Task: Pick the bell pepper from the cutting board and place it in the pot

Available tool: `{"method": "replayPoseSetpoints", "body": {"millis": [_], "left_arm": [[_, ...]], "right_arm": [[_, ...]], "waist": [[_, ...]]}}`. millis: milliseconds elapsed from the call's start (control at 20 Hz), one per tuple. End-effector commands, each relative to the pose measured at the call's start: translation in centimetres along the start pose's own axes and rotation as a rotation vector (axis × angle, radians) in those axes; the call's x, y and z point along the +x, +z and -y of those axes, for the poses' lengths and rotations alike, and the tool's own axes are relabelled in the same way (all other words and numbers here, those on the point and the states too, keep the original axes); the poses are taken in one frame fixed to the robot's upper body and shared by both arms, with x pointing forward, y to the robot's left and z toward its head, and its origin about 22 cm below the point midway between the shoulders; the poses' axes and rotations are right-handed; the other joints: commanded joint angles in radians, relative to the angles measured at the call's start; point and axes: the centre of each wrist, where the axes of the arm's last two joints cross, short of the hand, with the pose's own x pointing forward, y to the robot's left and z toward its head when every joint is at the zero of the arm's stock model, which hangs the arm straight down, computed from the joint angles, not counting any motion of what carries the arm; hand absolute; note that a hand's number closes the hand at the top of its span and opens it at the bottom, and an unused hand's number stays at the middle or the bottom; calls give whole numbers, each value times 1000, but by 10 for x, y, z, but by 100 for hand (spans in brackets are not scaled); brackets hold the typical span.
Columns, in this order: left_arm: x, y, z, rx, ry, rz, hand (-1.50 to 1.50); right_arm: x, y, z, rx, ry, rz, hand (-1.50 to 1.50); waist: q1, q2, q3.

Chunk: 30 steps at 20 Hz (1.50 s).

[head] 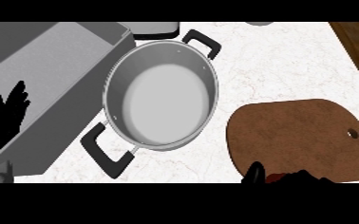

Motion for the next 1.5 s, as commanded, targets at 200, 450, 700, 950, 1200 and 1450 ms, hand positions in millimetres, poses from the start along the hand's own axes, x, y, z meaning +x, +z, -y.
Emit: {"method": "replayPoseSetpoints", "body": {"millis": [200, 450, 700, 950, 1200, 1450], "left_arm": [[-1, -3, 18, -117, -67, -24, 0], [2, -6, 19, -131, -80, -6, 0], [0, -8, 32, -141, -73, -19, 0], [2, -7, 31, -140, -73, -18, 0], [16, -13, 33, -134, -68, -7, 0], [15, -12, 28, -124, -71, -17, 0]], "right_arm": [[37, -22, -24, 73, 37, -138, 150], [46, -58, -37, 142, 13, -149, 150], [61, -82, -61, 243, 13, -177, 150], [61, -100, -85, 380, -43, -287, 150], [69, -125, -110, 393, -181, -310, -150], [66, -137, -106, 280, -414, -328, -150]], "waist": [[20, 18, -6], [39, 26, -4], [37, 25, -3], [43, 22, -2], [48, 26, 0], [39, 23, 2]]}}
